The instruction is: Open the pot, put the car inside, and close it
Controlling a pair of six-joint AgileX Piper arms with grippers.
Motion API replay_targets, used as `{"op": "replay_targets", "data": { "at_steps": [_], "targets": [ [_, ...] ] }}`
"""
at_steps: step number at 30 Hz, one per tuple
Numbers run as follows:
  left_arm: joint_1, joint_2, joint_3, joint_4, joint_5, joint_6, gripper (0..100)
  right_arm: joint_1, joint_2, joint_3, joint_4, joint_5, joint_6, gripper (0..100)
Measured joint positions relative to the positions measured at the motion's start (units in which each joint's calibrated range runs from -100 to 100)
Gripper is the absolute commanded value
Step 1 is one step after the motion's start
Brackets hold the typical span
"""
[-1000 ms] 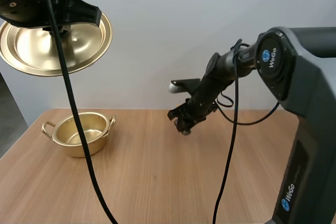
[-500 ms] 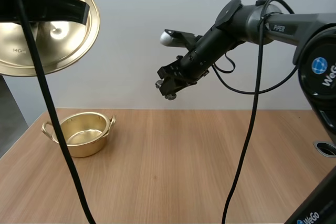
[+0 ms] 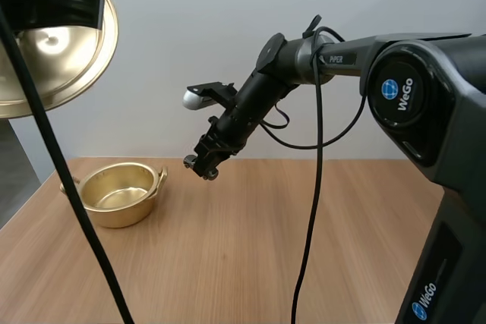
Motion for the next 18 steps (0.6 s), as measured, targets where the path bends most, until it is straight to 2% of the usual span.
{"op": "replay_targets", "data": {
  "at_steps": [3, 11, 18],
  "targets": [
    [0.0, -0.8, 0.0, -0.1, 0.0, 0.0, 0, 1.7, 2.4, -3.1, 0.0, -0.4, 0.6, 0],
    [0.0, -2.9, 0.0, 0.2, 0.0, 1.1, 0, 6.9, 10.4, -17.6, 0.0, -1.0, 6.9, 0],
    [0.0, -3.4, 0.0, 1.0, 0.0, 2.4, 0, 11.3, 18.6, -26.1, -0.2, -1.4, 8.2, 0]
  ]
}}
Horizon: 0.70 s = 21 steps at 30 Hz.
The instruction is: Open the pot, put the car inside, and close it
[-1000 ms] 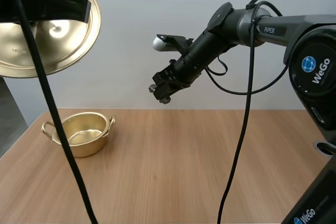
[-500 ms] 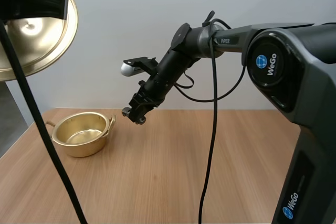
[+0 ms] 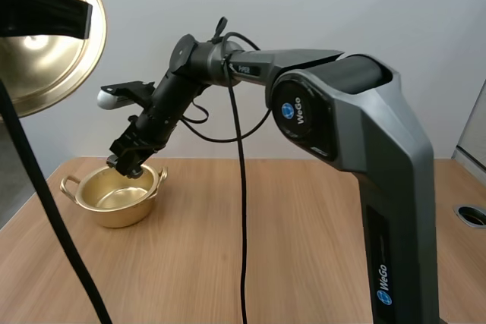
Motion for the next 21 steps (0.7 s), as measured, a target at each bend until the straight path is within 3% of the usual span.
{"op": "replay_targets", "data": {
  "at_steps": [6, 14, 21],
  "targets": [
    [0.0, -0.2, 0.0, 0.0, 0.0, 0.2, 0, 2.5, 5.4, -3.5, -4.2, -2.9, 0.0, 0],
    [0.0, -1.2, 0.0, -0.1, 0.0, 0.2, 0, 2.6, 8.1, -10.5, -10.0, -6.1, 0.2, 0],
    [0.0, -1.2, 0.0, -0.4, 0.0, 0.2, 0, 2.6, 11.4, -16.3, -10.5, -6.1, 1.5, 0]
  ]
}}
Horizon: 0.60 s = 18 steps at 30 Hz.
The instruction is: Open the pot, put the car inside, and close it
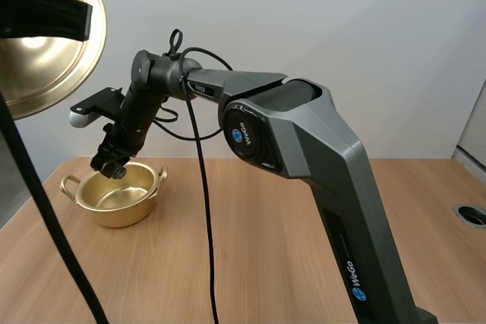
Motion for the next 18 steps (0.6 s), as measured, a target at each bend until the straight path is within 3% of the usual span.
{"op": "replay_targets", "data": {
  "at_steps": [18],
  "targets": [
    [0.0, 0.0, 0.0, -0.2, 0.0, 0.0, 0, 0.0, 5.8, -0.4, -2.4, -2.8, 0.0, 0]
  ]
}}
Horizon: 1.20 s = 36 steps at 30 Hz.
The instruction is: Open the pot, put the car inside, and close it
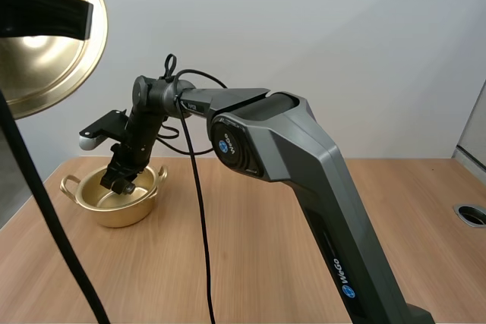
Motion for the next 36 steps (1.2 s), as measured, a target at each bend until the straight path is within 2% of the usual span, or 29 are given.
{"op": "replay_targets", "data": {
  "at_steps": [9, 15, 17, 21, 23, 24, 33, 36],
  "targets": [
    [0.0, 0.0, 0.0, -0.1, 0.0, 0.0, 0, 0.0, 1.0, 0.0, -0.1, -2.5, 0.0, 0],
    [0.0, 0.0, 0.0, -0.1, 0.0, 0.0, 0, 0.0, 1.0, 0.0, -0.2, -6.4, 3.3, 0],
    [0.0, 0.0, 0.0, -0.1, 0.0, 0.0, 0, 0.0, 1.0, 0.0, -1.0, -6.6, 3.5, 17],
    [0.0, 0.0, 0.0, -0.1, 0.0, 0.0, 0, 0.4, 1.0, 0.0, -2.9, -6.8, 3.5, 65],
    [0.0, 0.0, 0.0, -0.1, 0.0, 0.0, 0, 0.6, 1.0, 0.0, -3.9, -6.8, 2.7, 82],
    [0.0, 0.0, 0.0, -0.1, 0.0, 0.0, 0, 0.7, 1.0, 0.0, -4.0, -6.3, 2.4, 87],
    [0.0, 0.0, 0.0, -0.1, 0.0, 0.0, 0, 3.1, 1.0, 0.0, -4.2, -4.4, 0.8, 88],
    [0.0, 0.0, 0.0, -0.1, 0.0, 0.0, 0, 3.4, 1.0, 0.0, -6.3, -6.6, -0.6, 88]
  ]
}}
